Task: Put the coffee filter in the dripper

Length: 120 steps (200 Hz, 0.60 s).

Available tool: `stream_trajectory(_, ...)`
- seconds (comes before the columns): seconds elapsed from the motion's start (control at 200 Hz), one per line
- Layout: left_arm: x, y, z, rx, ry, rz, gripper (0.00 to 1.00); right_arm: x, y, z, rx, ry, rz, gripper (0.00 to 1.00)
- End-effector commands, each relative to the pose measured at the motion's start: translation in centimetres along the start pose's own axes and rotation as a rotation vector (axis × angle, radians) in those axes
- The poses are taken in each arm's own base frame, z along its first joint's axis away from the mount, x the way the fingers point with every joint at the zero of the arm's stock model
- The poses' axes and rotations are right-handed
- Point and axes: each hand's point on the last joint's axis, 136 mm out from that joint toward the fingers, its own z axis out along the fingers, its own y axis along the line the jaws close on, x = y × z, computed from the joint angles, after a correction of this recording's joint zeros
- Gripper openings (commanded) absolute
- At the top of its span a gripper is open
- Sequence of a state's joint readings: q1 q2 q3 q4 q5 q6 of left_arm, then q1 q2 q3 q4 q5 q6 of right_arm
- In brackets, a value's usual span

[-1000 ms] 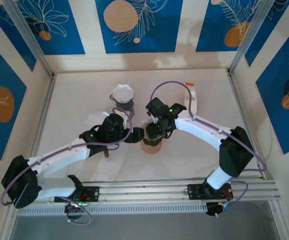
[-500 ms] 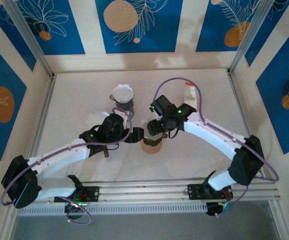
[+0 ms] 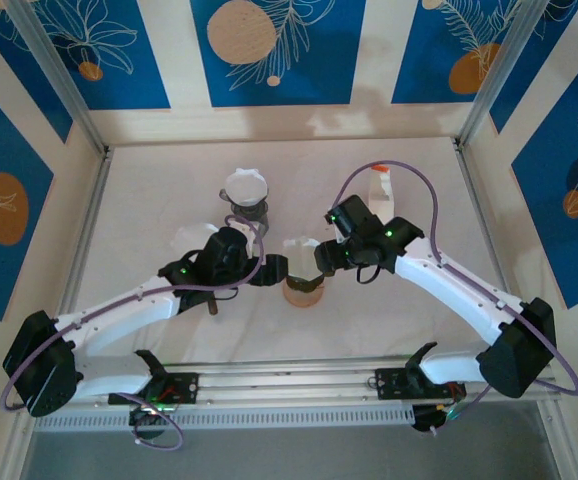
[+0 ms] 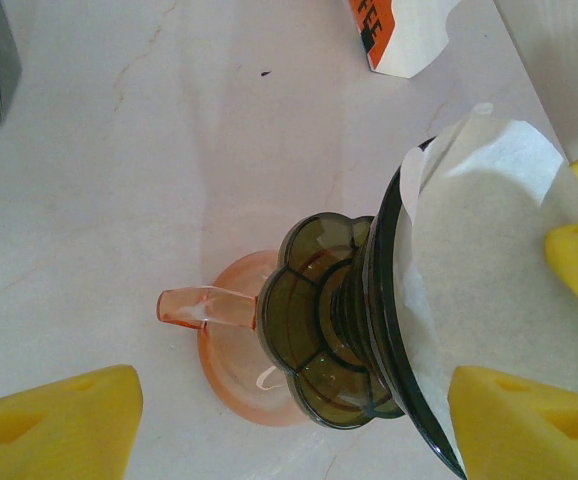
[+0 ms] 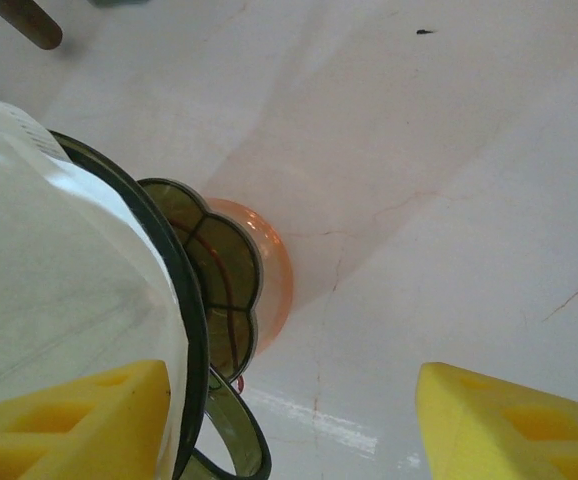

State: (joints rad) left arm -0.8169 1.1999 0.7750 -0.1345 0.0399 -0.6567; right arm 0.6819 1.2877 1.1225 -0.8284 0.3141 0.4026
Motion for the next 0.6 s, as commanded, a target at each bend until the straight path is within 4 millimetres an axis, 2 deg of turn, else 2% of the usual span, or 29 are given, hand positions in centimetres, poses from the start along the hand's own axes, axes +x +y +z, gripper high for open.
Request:
stream_trajectory(0.0,-0.4,-0.4,-0.3,0.011,-0.020,-0.006,0.80,-0.4,0.1,-0.6,-0.009,-0.027,0.016,0.67)
stream_trajectory(0.125,-0.6,-0.6,-0.4,0.012,-0.025,-0.005,0.80,-1.6,0.9,-1.9,-0.041,-0.087,-0.003,0.67)
stream_trajectory(0.265,-0.8,-0.7,-0.4,0.017,-0.027,-0.004,0.80,-2.4,0.9,-3.7,-0.055,-0.160,0.007,0.68)
stream_trajectory(0.395,-1.4,-1.6,-1.0,0.055,-0.047,-0.010,0.89,-2.7,0.8,-4.8,-0.071,-0.213,0.024,0.68)
stream_trajectory(0.595,-2.8,-3.2,-2.4,0.104,-0.081,-0.008,0.92,-2.8,0.5,-5.7,-0.071,-0.247,0.037,0.68)
